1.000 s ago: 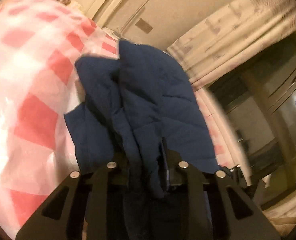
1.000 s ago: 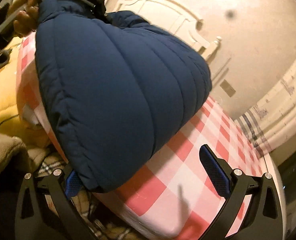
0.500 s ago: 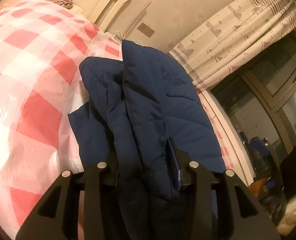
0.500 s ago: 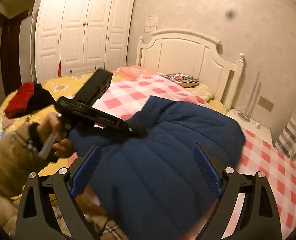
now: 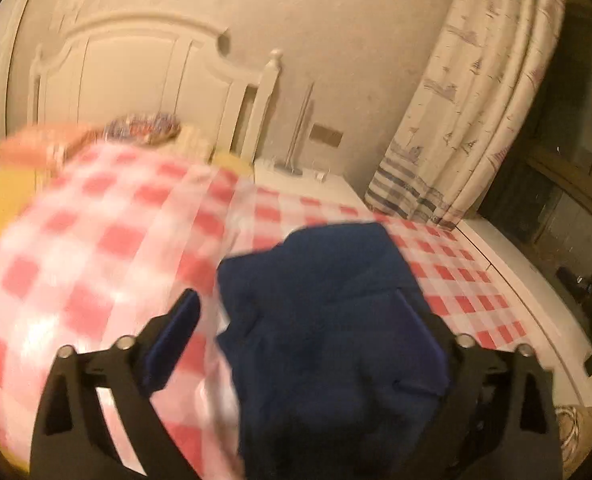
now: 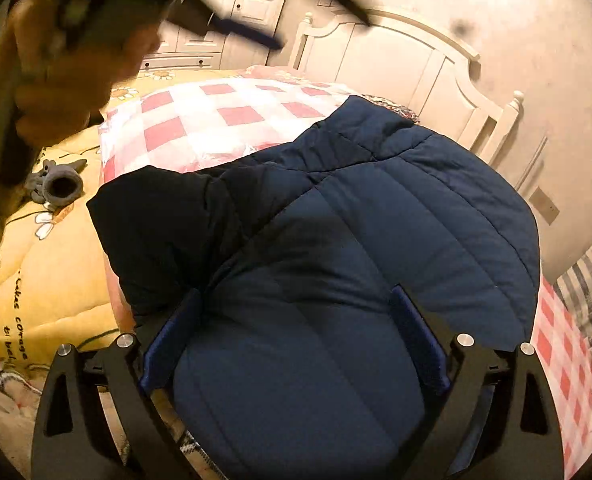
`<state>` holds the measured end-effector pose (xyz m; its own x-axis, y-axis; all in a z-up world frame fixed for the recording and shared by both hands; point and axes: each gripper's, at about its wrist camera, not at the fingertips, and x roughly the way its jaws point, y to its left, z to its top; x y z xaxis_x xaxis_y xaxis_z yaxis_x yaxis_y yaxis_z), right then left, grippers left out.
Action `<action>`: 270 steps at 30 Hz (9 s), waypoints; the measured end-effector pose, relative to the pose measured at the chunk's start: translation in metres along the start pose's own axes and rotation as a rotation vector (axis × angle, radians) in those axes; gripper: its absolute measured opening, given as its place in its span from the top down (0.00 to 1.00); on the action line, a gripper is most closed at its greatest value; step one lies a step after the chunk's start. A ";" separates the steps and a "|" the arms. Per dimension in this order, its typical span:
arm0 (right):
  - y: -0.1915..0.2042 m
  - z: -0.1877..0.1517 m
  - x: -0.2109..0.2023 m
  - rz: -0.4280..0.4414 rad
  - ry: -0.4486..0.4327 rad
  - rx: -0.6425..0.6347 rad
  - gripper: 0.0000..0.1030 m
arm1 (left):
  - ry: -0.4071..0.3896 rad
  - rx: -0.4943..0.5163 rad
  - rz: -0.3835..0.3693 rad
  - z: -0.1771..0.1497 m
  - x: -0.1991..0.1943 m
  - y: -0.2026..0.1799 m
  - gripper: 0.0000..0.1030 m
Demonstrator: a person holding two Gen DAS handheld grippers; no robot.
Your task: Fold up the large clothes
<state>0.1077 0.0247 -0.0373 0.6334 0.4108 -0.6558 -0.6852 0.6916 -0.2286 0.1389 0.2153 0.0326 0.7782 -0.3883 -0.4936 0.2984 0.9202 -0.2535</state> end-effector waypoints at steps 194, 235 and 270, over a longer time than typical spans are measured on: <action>-0.117 -0.098 -0.209 -0.576 -0.321 0.551 0.05 | -0.262 0.222 0.245 -0.030 0.010 -0.250 0.02; -0.121 -0.099 -0.198 -0.563 -0.282 0.571 0.05 | -0.222 0.197 0.247 -0.041 0.015 -0.240 0.02; -0.144 -0.121 -0.157 -0.540 -0.109 0.499 0.05 | -0.059 0.180 0.264 -0.027 0.069 -0.175 0.02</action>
<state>0.0637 -0.2114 0.0118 0.8855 -0.0239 -0.4641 -0.0402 0.9910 -0.1278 0.1251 0.0265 0.0207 0.8710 -0.1362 -0.4720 0.1709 0.9848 0.0311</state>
